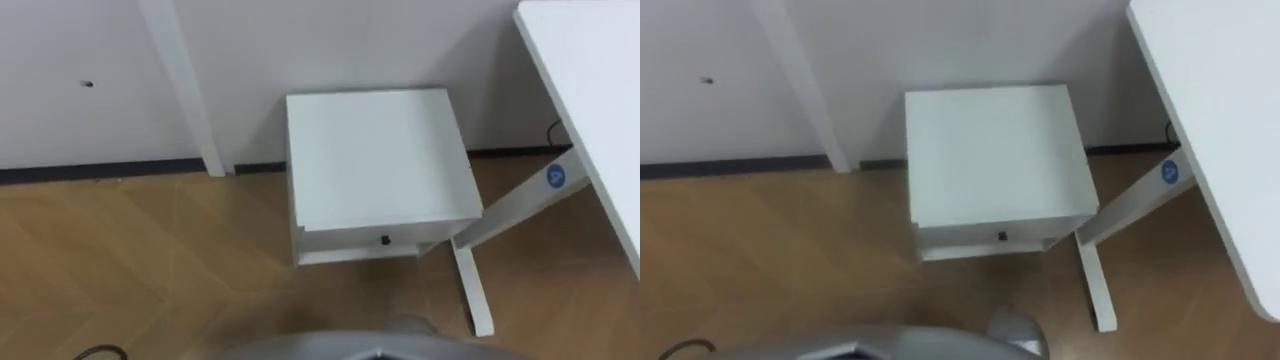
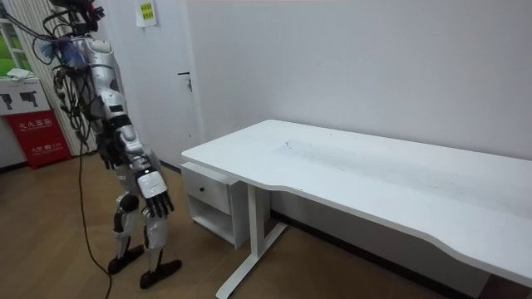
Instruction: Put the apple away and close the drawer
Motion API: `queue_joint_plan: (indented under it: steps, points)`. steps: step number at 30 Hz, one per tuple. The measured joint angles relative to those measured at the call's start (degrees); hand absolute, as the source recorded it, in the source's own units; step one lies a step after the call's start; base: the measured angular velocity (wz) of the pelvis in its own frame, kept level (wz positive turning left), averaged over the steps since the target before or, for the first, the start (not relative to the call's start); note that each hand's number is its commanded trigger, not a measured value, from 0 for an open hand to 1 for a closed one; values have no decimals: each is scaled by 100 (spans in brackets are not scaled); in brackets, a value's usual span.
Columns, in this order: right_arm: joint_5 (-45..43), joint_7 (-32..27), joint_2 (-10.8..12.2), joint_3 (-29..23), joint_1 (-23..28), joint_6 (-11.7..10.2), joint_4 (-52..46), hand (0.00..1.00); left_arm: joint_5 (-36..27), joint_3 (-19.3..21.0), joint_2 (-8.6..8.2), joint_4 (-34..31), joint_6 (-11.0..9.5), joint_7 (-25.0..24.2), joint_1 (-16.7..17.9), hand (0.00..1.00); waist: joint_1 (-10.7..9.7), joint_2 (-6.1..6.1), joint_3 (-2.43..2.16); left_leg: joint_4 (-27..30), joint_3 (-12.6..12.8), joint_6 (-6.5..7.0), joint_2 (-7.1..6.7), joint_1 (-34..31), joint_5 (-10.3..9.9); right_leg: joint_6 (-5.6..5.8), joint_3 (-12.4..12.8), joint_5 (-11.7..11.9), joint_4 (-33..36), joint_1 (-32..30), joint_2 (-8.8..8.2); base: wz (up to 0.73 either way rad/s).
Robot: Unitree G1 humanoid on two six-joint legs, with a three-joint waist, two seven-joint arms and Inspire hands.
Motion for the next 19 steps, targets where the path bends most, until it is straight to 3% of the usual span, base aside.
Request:
queue_joint_plan:
  steps: [2,3,4,5,6,7,8,9,10,11,12,15,19]
  points:
    - [-13,-33,9,4,-150,-86,-41,0,6,-2,-19,-53,-6,8,-17,0,-1,-68,1,31,12,-99,37,63,80,-88,88,55,-245,240,44,30]
    - [-3,-78,65,8,-188,-142,-131,0,-13,-12,-14,-101,-9,13,-67,0,-34,-310,88,688,199,-148,20,-314,92,-108,590,74,-499,470,-91,62]
    - [3,-110,85,-7,-191,-170,-143,0,-8,-38,-42,-133,-15,21,-94,0,-30,-351,40,606,163,-120,-49,-541,77,-107,859,74,-601,510,-166,110]
    - [1,-144,62,-158,-121,-233,-140,0,17,-140,-127,-224,-59,20,-262,0,-29,-237,15,110,120,101,-112,-1047,439,-90,989,67,-607,397,-182,83]
    - [-28,-140,98,-295,-168,-204,-43,0,17,-115,-182,-279,-83,54,-272,0,137,-227,-31,189,370,136,-108,-1100,624,-15,817,-8,-575,310,-227,56]
    - [-30,-119,121,-308,-171,-204,-46,0,15,-100,-194,-273,-72,85,-275,0,227,-198,-19,176,439,146,-83,-1059,632,-20,567,-19,-538,297,-208,-30]
    - [-18,-80,164,-308,-181,-265,-52,0,18,-92,-198,-259,-30,138,-186,0,384,-117,-9,65,304,146,-56,-894,632,-100,313,-65,-516,228,-100,-63]
    - [-30,-55,167,-304,-188,-328,-64,0,28,-86,-210,-180,32,145,-102,0,437,32,10,-133,-68,125,0,-688,643,-185,278,-46,-575,44,147,-66]
    - [-54,-56,167,-293,-187,-329,-63,0,34,-67,-207,-130,69,144,-89,0,434,73,24,-220,-217,74,11,-593,673,-307,263,39,-697,-55,257,-32]
    - [-155,-77,143,-270,-112,-297,-49,0,31,-67,-220,-38,98,130,-64,0,318,67,53,-365,-415,-25,29,-410,716,-487,82,409,-679,-101,328,8]
    - [-276,-108,146,-252,-8,-192,-36,0,33,-63,-212,37,94,113,-49,0,234,124,18,-581,-367,-125,25,-224,780,-516,0,420,-694,44,343,18]
    - [-467,-79,178,-94,-16,-5,118,0,20,-54,-225,90,76,111,-109,0,139,192,36,-964,-327,-197,33,22,886,-535,4,409,-695,145,430,0]
    - [-517,73,208,-96,-16,39,222,0,19,-59,-225,79,58,91,-207,0,130,87,55,-1009,-287,-206,50,128,890,-593,13,371,-684,178,462,-6]
